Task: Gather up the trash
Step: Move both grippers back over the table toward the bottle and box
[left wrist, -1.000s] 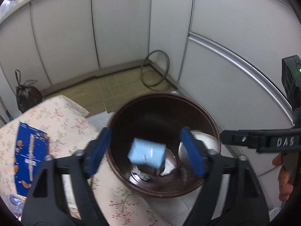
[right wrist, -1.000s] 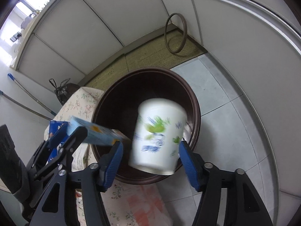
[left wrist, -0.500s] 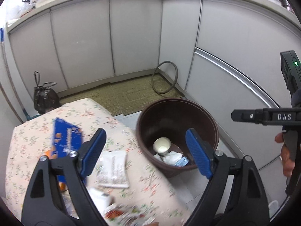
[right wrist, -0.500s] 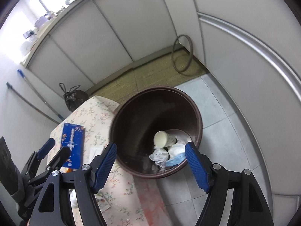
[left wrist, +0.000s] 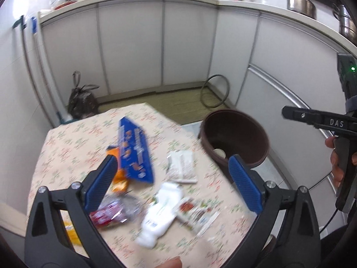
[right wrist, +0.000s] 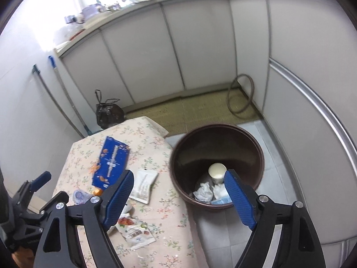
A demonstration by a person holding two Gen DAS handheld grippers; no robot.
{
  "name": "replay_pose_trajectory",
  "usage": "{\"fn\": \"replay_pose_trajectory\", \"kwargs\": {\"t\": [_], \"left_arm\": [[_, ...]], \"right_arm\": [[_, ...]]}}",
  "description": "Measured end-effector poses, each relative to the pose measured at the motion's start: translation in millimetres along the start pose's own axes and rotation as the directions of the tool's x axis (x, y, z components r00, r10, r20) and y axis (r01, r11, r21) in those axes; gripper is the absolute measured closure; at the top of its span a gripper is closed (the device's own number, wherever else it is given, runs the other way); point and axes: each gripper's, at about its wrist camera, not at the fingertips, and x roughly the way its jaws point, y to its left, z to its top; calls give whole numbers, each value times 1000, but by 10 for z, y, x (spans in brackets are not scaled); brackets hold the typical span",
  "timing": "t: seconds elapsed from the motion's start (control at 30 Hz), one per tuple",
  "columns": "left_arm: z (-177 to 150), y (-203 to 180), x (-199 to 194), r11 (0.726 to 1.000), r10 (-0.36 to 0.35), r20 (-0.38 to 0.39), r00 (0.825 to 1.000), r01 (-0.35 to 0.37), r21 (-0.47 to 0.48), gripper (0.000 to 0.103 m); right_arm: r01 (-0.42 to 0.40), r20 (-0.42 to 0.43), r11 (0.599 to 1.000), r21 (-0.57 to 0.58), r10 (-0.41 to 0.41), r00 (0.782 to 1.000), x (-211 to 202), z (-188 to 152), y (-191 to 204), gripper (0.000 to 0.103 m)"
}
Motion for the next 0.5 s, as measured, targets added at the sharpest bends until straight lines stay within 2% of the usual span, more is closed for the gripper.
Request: {"fn": "replay_pose_trajectory", "kwargs": {"t": [0.13, 0.27, 0.4, 0.5], "left_arm": [[-115, 343, -80, 998, 40, -61, 997, -44, -52, 3], [-275, 678, -46, 992, 75, -143, 987, -89, -92, 3], [-462, 1004, 5, 984, 98, -211, 973, -126, -123, 3], [-619, 1257, 42, 976, 104, -256, 961, -148, -161, 4]], "right_arm": [[-3, 49, 999, -52, 5, 999, -47, -75, 283, 15], [-12, 59, 993, -117, 19, 998, 33, -175, 527, 13], [-45, 3, 984, -171, 46, 999, 233, -312, 735, 13], [-41, -61, 976, -213, 29, 998, 442, -449, 865, 13]]}}
